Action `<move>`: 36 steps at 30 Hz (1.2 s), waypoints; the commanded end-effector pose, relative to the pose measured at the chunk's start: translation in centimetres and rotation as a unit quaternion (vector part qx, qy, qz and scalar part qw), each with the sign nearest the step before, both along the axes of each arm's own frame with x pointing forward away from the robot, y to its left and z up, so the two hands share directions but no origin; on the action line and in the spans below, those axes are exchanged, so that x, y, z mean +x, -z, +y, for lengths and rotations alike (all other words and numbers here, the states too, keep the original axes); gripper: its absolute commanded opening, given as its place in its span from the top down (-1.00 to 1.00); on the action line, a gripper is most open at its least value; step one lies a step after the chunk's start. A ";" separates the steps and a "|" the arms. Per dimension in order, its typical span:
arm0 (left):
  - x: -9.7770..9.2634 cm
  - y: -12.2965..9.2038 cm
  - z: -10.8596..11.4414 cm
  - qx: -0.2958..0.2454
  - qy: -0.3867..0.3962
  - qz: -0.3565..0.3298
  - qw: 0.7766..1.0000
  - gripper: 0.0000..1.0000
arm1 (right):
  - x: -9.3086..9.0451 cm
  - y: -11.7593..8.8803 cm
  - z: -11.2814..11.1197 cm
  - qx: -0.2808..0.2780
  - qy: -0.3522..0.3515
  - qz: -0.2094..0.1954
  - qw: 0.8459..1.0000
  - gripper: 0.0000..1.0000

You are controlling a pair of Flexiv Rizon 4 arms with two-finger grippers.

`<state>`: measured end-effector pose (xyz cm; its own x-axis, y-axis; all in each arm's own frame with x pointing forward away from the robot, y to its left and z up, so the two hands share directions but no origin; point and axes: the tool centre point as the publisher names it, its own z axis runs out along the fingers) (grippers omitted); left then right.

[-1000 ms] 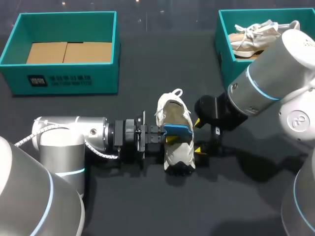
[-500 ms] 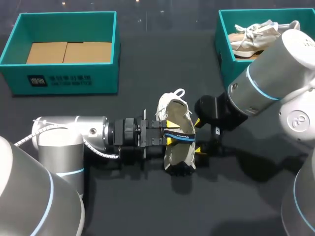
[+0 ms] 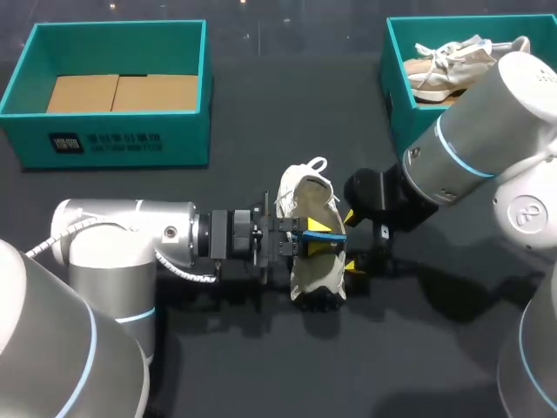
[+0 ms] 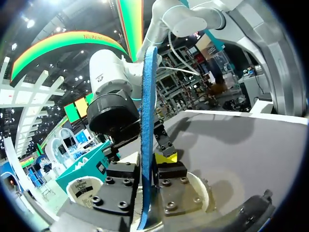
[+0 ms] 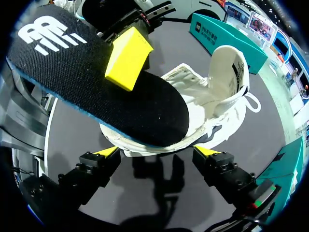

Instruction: Take the shoe out of the shoebox, open the shoe tongue, remove and reinsert the insole, then place the shoe into the shoebox

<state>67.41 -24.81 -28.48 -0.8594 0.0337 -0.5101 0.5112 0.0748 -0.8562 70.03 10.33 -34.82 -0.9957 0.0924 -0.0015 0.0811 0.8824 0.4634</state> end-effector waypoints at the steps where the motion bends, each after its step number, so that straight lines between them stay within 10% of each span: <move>1: -0.2 0.3 -0.2 0.016 -0.013 -0.008 1.000 1.00 | -0.1 0.1 0.0 0.000 0.001 -0.001 1.000 -1.00; 27: 2.7 3.7 1.4 0.019 -0.014 -0.044 0.999 1.00 | -0.1 0.1 0.0 0.000 0.001 -0.001 1.000 -1.00; 30: 2.1 3.0 1.5 0.009 -0.011 -0.047 0.999 0.50 | -0.1 0.1 0.0 0.000 0.001 -0.001 1.000 -1.00; 36: 1.2 1.4 1.3 -0.009 -0.009 -0.058 0.998 0.18 | -0.1 0.1 0.0 0.000 0.001 -0.001 1.000 -1.00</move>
